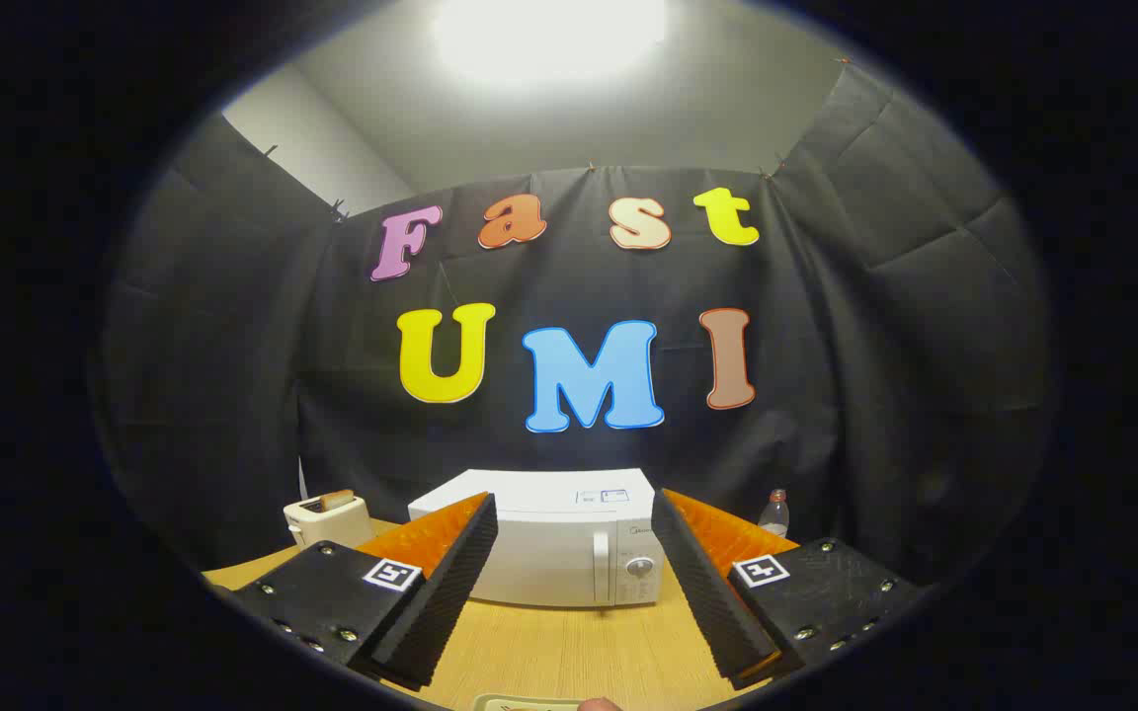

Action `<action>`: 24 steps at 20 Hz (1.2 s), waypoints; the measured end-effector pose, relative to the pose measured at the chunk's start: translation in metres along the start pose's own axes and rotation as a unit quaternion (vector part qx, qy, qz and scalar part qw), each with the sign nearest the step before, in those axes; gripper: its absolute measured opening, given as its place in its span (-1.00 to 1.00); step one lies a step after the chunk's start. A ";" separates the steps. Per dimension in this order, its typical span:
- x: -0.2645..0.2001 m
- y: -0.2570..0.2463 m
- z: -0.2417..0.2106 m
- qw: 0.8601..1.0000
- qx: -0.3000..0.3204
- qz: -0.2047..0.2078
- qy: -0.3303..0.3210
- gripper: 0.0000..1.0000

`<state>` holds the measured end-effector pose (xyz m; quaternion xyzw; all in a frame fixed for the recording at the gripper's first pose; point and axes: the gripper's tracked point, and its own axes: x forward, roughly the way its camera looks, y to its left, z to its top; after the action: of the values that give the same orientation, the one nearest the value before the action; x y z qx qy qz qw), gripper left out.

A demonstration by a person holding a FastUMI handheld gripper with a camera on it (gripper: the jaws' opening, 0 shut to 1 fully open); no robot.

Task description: Open the microwave, put the food inside, and close the microwave door.

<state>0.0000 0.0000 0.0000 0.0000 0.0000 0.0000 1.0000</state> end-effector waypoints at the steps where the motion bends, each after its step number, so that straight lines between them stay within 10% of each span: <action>1: 0.000 -0.002 -0.001 1.000 0.002 -0.001 -0.001 0.98; 24: 0.075 -0.020 -0.047 1.000 -0.008 0.007 0.027 0.98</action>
<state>0.0755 -0.0201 -0.0474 -0.0084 0.0272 0.0068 0.9996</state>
